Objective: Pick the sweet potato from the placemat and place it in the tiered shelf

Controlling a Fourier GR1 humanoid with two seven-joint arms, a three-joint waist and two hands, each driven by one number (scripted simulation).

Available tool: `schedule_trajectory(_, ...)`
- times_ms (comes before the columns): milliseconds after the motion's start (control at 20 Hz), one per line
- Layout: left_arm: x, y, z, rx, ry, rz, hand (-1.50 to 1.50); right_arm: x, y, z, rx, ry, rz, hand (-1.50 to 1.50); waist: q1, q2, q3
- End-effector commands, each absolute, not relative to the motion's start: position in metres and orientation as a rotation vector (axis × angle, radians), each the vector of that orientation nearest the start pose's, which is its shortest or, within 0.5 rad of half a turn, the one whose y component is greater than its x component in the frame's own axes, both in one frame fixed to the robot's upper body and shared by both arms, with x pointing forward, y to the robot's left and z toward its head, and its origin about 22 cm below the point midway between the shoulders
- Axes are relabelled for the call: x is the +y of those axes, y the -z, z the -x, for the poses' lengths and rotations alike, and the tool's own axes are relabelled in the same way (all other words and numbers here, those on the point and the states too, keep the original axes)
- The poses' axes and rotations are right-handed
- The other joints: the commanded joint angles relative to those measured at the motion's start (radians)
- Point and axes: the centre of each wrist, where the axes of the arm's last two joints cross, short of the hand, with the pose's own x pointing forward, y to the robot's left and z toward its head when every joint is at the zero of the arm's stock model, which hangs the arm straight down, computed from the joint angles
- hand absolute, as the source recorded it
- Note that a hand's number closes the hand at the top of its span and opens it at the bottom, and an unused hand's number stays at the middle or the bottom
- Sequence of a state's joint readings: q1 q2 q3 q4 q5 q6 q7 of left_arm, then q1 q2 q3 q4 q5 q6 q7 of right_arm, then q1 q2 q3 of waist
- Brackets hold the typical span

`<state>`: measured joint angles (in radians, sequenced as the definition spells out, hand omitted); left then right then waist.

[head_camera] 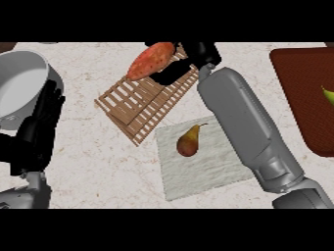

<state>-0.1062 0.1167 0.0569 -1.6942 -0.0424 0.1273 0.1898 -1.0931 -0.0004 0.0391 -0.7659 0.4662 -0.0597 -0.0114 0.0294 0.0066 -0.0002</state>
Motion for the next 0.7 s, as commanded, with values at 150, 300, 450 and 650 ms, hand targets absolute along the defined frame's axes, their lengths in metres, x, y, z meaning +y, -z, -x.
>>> schedule_trajectory(150, 0.271, -0.055, -0.264, -1.611, -0.015, -0.21, 0.0, -0.062, -0.141, -0.441, -1.784, -0.816, 0.161, -1.5, -0.001, 0.001, 0.0)
schedule_trajectory(300, 0.262, -0.051, -0.269, -1.623, -0.012, -0.229, 0.0, -0.058, -0.153, -0.447, -1.794, -0.799, 0.124, -1.5, 0.0, 0.003, 0.0)
schedule_trajectory(450, 0.264, -0.055, -0.253, -1.616, -0.015, -0.216, 0.0, -0.06, -0.152, -0.449, -1.849, -0.753, 0.074, -1.5, 0.006, 0.002, 0.0)
schedule_trajectory(650, 0.267, -0.054, -0.264, -1.61, -0.024, -0.225, 0.0, -0.072, -0.196, -0.455, -1.903, -0.61, -0.048, -1.5, -0.014, -0.003, 0.0)
